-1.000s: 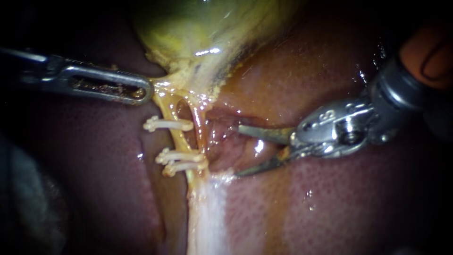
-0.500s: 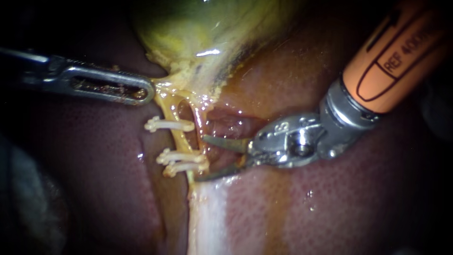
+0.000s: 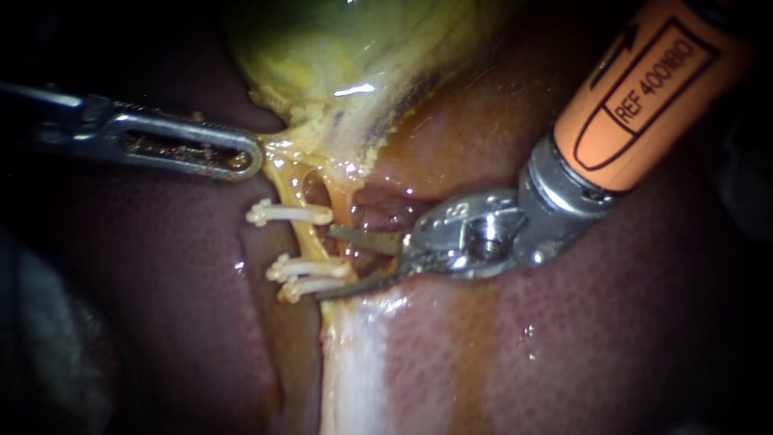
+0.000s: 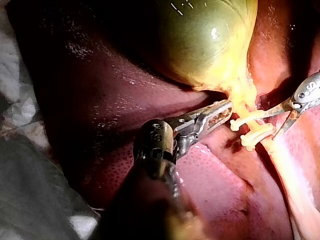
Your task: Go to the cutting position left tube
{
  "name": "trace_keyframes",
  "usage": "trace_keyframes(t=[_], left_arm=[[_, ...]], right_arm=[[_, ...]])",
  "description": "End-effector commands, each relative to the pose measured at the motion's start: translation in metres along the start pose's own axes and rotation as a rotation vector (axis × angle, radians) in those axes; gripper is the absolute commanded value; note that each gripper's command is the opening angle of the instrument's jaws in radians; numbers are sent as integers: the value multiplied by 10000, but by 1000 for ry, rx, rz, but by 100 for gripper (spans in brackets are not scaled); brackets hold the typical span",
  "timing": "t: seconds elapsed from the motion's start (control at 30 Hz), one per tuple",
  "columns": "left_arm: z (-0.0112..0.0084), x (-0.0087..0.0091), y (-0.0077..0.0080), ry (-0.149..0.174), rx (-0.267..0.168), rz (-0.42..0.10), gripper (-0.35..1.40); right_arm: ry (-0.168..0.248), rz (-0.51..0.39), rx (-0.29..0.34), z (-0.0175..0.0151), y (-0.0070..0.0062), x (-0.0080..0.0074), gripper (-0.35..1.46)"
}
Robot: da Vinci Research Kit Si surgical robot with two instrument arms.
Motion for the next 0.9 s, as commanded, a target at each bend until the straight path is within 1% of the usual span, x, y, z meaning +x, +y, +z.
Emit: trace_keyframes(t=[0.03, 0.13, 0.2, 0.37, 0.43, 0.5, 0.57, 0.63, 0.9], left_arm=[[0, 0, 0, 0, 0, 0, -35], [0, 0, 0, 0, 0, 0, -35], [0, 0, 0, 0, 0, 0, -35], [0, 0, 0, -2, -2, 0, -35], [0, 0, 0, -2, -2, 0, -35], [0, 0, 0, -2, -2, 0, -35], [0, 0, 0, -2, -2, 0, -35], [0, 0, 0, -2, -2, 0, -35], [0, 0, 0, -2, -2, 0, -35]], right_arm=[[3, 5, 8, 0, 2, -1, 145], [13, 12, 24, 1, 8, -3, 145], [32, 9, 39, 2, 12, -3, 145], [21, 8, 74, 5, 18, -5, 145], [17, 8, 89, 6, 18, -4, 145], [28, 14, 108, 7, 17, -3, 145], [61, 12, 140, 10, 15, 0, 143], [63, 17, 164, 12, 14, 3, 141], [60, 36, 166, 31, 12, 15, 141]])
